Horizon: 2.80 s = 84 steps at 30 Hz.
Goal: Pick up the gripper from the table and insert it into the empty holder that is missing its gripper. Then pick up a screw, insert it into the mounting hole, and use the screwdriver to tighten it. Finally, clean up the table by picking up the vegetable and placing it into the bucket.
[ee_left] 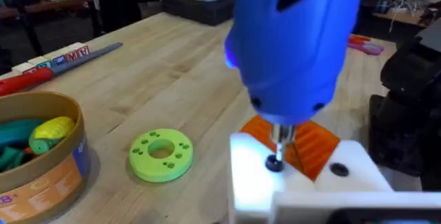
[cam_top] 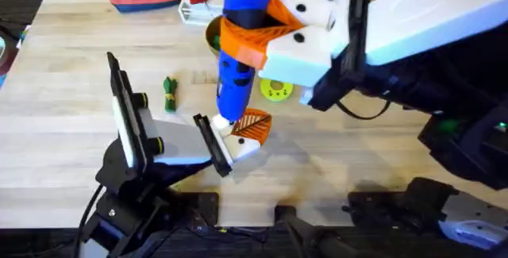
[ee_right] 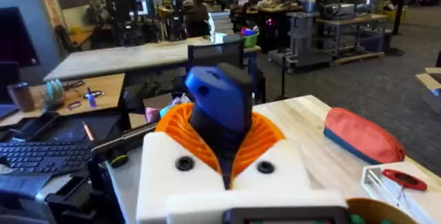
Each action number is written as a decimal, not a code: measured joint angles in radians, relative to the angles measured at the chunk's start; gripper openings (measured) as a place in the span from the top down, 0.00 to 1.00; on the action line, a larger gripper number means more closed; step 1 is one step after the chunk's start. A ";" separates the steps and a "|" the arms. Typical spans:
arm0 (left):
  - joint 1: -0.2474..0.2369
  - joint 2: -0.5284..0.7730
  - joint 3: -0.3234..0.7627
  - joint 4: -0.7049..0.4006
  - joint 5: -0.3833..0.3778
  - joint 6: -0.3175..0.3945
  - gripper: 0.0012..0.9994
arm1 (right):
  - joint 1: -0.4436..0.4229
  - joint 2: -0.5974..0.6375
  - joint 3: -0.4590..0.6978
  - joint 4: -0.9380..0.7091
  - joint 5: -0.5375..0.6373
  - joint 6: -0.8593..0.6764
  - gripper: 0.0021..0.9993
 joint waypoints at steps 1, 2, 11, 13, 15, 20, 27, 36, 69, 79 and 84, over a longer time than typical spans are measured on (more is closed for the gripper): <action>0.000 0.000 0.000 0.000 0.000 0.000 0.99 | 0.000 0.005 0.000 -0.001 0.000 0.000 1.00; 0.000 0.000 0.000 0.000 0.000 0.000 0.99 | 0.000 0.010 0.000 -0.002 0.000 -0.001 1.00; 0.000 0.000 0.000 0.000 0.000 0.000 0.99 | 0.000 0.018 0.000 -0.016 0.000 -0.016 1.00; 0.000 0.000 0.000 0.000 0.000 0.000 0.99 | 0.000 0.017 0.000 -0.016 0.000 -0.019 1.00; 0.000 0.000 0.000 0.000 0.000 0.000 0.99 | 0.000 0.017 0.000 -0.014 0.000 -0.019 1.00; 0.000 0.000 0.000 0.000 0.000 0.000 0.99 | 0.000 0.016 0.000 0.024 0.000 -0.023 1.00; 0.000 0.000 0.000 0.000 0.000 0.000 0.99 | 0.000 0.005 0.000 0.022 0.000 -0.023 1.00; 0.000 0.000 0.000 0.000 0.000 0.000 0.99 | 0.000 0.004 0.000 -0.004 0.000 -0.023 1.00; 0.000 0.000 0.000 0.000 -0.001 0.000 0.99 | -0.018 -0.012 -0.005 0.166 0.000 -0.023 1.00; 0.000 0.000 0.000 0.000 -0.001 0.000 0.99 | -0.254 -0.044 -0.005 0.076 -0.003 -0.113 1.00; 0.000 0.000 0.000 0.000 0.000 0.000 0.99 | -0.399 0.027 -0.005 -0.064 0.069 -0.330 1.00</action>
